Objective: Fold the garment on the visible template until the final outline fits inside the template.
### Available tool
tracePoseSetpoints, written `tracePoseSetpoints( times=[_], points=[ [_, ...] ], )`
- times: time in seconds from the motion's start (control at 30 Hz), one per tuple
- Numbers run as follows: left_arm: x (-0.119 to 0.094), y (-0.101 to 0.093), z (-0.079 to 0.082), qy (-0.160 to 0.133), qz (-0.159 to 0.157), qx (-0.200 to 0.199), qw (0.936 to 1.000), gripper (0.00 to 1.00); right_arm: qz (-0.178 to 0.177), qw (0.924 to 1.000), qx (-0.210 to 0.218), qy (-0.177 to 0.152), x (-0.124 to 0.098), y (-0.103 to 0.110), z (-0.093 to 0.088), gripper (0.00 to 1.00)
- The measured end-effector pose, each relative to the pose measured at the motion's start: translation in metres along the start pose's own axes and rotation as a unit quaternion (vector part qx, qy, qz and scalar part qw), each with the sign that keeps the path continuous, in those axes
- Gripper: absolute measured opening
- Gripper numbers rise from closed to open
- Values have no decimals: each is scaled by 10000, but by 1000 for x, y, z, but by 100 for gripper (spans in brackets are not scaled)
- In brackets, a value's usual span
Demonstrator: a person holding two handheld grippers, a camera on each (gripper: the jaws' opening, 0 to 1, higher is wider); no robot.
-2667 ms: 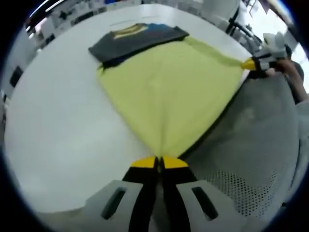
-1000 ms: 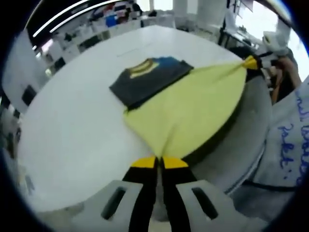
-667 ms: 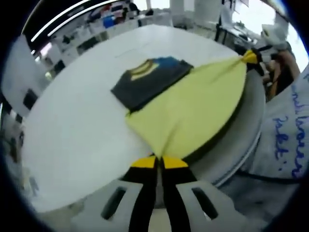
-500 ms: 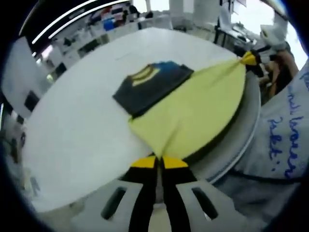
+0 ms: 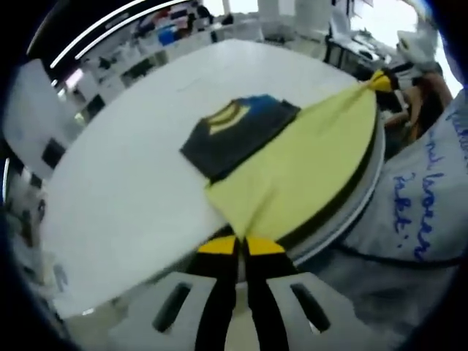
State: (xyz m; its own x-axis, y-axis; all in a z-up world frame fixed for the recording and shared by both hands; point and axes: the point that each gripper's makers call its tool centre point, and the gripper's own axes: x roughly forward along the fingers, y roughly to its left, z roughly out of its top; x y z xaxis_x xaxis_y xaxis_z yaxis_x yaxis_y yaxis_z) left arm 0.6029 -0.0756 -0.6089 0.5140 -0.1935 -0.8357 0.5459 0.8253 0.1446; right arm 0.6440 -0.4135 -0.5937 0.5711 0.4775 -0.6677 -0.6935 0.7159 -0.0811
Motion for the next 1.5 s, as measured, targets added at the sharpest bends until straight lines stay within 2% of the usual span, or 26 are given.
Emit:
tracePoseSetpoints(
  times=[0.1,0.27,0.4,0.63,0.8,1.03,1.2,1.33,1.47,1.5],
  points=[
    [-6,0,-2,27,56,-30,10000,0,127,9998,51,-114,-2,4,4,2],
    [-12,2,-2,19,147,-61,9999,0,133,9999,-41,-95,-6,7,8,2],
    [-20,3,-3,161,258,46,9995,0,183,9995,-140,-208,-11,10,19,2],
    [-36,9,7,68,412,96,9991,0,122,9992,-269,-267,-18,8,32,2],
    [-44,8,12,-28,396,124,9991,0,101,9989,-336,-326,-25,9,40,2],
    [-52,11,11,-34,435,167,9989,0,42,9981,-517,-320,-31,11,48,2],
    [-51,18,16,-154,525,180,9983,0,66,9974,-613,-384,-29,12,54,2],
    [-49,22,17,-198,502,151,9984,0,-55,9972,-649,-356,-25,7,57,2],
    [-45,28,19,-268,513,102,9983,0,-36,9970,-677,-378,-21,7,61,2],
    [-42,28,18,-275,435,108,9986,0,-33,9970,-678,-373,-18,5,62,2]
  ],
)
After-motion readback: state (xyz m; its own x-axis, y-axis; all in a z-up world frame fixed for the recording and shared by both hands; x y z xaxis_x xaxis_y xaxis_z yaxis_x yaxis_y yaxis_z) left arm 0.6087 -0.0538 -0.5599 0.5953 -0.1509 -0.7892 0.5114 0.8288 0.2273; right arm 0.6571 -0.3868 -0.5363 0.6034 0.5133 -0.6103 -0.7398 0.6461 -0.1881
